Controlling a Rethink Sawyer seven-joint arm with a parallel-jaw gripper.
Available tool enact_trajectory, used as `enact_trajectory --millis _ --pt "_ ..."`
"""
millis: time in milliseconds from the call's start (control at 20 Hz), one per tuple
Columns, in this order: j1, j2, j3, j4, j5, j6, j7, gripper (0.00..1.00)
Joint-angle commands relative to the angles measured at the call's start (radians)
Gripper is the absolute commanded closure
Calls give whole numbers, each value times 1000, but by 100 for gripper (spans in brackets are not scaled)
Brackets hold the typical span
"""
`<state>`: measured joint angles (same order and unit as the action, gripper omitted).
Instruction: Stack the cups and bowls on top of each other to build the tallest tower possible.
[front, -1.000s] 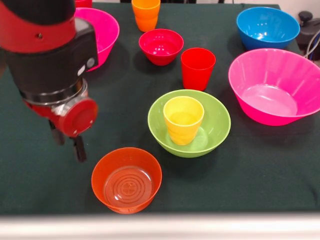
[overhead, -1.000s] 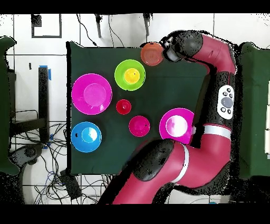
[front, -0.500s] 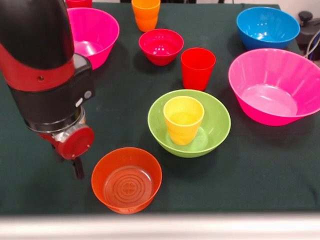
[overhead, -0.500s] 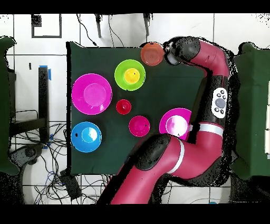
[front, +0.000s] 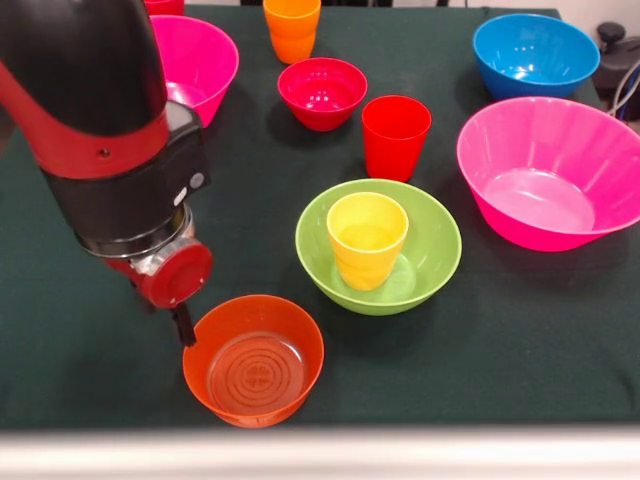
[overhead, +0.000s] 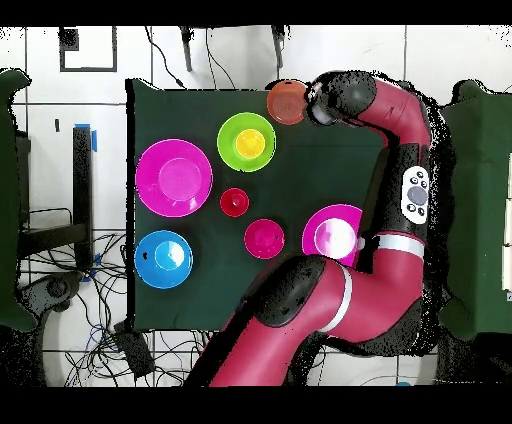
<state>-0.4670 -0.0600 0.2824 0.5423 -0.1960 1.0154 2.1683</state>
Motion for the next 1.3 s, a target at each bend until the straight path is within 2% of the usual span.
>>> enact_trajectory --millis 50,400,500,750,1000,1300 --pt "1 -77 59 92 9 119 -260 0" --pt "14 18 90 -11 -21 66 -271 0" --pt "16 33 90 -11 -27 33 -275 0" --pt "19 41 91 -7 -18 27 -266 0" --pt "30 11 81 43 0 26 -231 0" --pt "48 40 78 1 -13 30 -209 0"
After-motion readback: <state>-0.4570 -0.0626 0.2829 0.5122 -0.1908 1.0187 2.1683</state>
